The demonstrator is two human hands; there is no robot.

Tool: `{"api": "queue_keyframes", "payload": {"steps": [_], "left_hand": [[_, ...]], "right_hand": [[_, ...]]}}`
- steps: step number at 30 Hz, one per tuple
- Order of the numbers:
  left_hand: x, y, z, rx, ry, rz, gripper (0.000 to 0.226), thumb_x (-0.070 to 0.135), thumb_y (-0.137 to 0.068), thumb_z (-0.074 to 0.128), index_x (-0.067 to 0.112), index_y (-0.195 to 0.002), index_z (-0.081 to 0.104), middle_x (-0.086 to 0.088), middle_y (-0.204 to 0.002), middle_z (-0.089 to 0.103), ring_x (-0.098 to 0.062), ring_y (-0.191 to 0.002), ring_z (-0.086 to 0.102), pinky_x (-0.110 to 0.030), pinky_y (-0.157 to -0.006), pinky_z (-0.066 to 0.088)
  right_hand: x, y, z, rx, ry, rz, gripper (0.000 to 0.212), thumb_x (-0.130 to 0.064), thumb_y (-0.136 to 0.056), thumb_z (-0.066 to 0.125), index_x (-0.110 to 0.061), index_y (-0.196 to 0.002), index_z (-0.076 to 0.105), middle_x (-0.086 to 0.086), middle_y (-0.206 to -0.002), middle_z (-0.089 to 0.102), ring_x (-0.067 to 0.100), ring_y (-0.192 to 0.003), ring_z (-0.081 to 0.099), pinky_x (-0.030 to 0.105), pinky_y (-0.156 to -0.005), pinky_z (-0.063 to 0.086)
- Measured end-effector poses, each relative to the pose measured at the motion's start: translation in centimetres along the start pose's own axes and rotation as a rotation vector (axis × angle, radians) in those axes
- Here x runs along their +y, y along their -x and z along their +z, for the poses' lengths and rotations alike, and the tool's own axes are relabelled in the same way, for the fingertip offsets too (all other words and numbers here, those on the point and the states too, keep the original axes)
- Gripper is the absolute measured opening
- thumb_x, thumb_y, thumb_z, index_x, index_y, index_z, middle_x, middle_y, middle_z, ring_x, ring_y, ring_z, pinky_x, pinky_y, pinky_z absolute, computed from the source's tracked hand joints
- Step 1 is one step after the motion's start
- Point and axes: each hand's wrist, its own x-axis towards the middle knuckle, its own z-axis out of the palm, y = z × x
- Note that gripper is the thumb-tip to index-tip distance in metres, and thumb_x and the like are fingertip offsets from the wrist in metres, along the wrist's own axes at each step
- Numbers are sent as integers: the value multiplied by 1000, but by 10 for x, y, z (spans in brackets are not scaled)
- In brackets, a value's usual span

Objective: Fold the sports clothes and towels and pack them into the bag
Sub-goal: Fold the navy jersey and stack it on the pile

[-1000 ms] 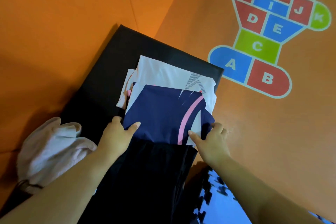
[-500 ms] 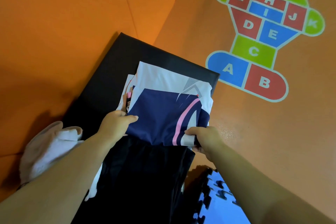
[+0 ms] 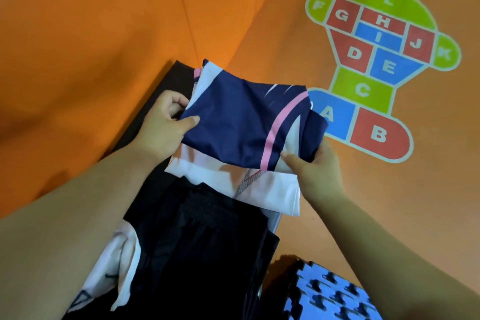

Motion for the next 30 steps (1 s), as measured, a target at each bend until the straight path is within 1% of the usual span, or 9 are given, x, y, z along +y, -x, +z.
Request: {"api": "queue_keyframes", "payload": {"steps": [4,6,8,10,13,17,20,24,30], "left_hand": [[-37,-1,13,-42,-286,-118,26,6,-85,66,18,-104,53,4,-98,60,-11,-87,58,-29,-77,48],[-61,4,17,-61,-464,-187,33,5,-84,66,13,-115,55,0,-106,60,-16,-94,56,-27,-80,42],[-75,11,15,-22,-562,-185,32,10,-85,67,13,-114,56,-5,-111,61,-22,-98,58,-28,-81,44],[-80,17,10,19,-596,-162,26,15,-85,67,16,-109,57,-5,-109,60,-23,-96,59,-33,-83,49],[-77,32,-2,-21,-703,-118,22,21,-86,66,16,-106,58,-5,-106,56,-22,-93,58,-36,-82,51],[-67,68,-16,-49,-734,-103,17,25,-85,66,19,-99,61,0,-102,55,-18,-91,57,-35,-81,50],[-59,106,-25,-67,-730,-139,16,28,-84,67,18,-96,61,2,-96,54,-18,-89,57,-32,-78,49],[-54,165,-39,-78,-779,-199,18,32,-86,64,18,-98,62,4,-96,58,-17,-86,59,-29,-72,47],[-62,268,-60,-121,-668,-384,19,35,-88,60,21,-101,58,2,-102,58,-20,-98,58,-35,-83,49]], "right_hand": [[48,-11,9,-86,218,234,32,-9,-78,69,-9,-107,55,7,-95,66,25,-83,64,36,-69,53],[67,-11,14,-164,279,389,32,-9,-76,68,-4,-104,53,16,-96,63,32,-81,63,46,-68,58],[76,-12,16,-162,327,408,30,-13,-74,66,-4,-99,53,17,-92,62,34,-81,62,51,-69,57],[76,-12,13,-135,363,358,26,-18,-77,67,-8,-95,52,9,-85,61,30,-80,61,45,-69,55],[69,-5,4,-121,388,332,25,-19,-81,67,-8,-100,55,5,-83,61,24,-73,58,32,-61,44],[53,18,-9,-196,474,426,27,-22,-88,61,-6,-106,50,7,-79,51,19,-57,44,25,-48,34],[36,41,-14,-294,706,355,28,-26,-92,58,-9,-112,49,6,-89,54,16,-62,48,25,-49,34],[12,70,-10,-415,967,201,29,-30,-92,56,-11,-114,52,4,-101,60,21,-81,52,28,-64,37],[-16,115,23,-710,1188,-9,32,-37,-92,55,-14,-114,51,4,-106,61,26,-95,56,32,-77,44]]}}
